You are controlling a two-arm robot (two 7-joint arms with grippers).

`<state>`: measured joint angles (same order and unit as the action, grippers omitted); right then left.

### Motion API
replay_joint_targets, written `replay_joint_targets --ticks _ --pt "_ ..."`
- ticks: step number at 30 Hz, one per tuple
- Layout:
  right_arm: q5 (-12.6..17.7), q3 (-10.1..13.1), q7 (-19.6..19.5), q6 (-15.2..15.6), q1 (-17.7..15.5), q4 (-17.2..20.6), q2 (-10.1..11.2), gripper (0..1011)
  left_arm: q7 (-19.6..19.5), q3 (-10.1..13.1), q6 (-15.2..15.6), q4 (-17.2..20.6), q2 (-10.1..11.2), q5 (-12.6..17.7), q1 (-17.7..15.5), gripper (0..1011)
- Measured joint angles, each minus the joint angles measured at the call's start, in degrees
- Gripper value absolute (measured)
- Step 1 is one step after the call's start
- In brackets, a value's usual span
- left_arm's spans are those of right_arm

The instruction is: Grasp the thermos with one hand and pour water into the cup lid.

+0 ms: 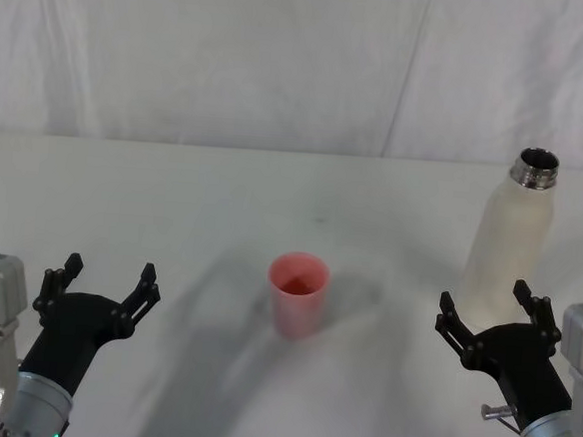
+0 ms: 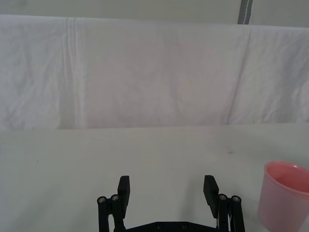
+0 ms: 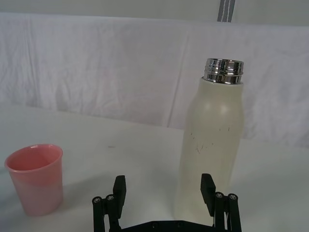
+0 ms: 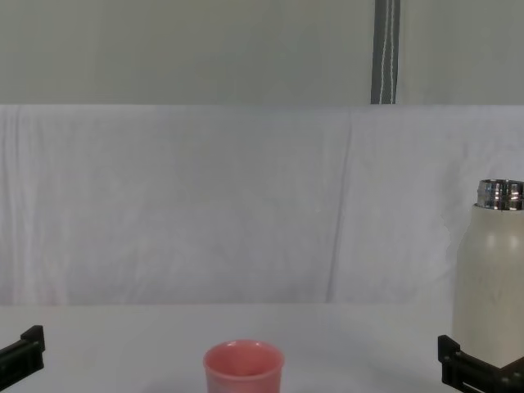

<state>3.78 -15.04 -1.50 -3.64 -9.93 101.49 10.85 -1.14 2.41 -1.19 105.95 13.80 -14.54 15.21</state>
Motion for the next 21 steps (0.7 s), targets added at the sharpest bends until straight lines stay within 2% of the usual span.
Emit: replay_joint_targets --ticks 21 --pt "0.00 0.00 0.00 0.00 0.01 0.00 0.00 1000 0.00 0.00 0.00 0.00 0.00 0.00 0.00 1001"
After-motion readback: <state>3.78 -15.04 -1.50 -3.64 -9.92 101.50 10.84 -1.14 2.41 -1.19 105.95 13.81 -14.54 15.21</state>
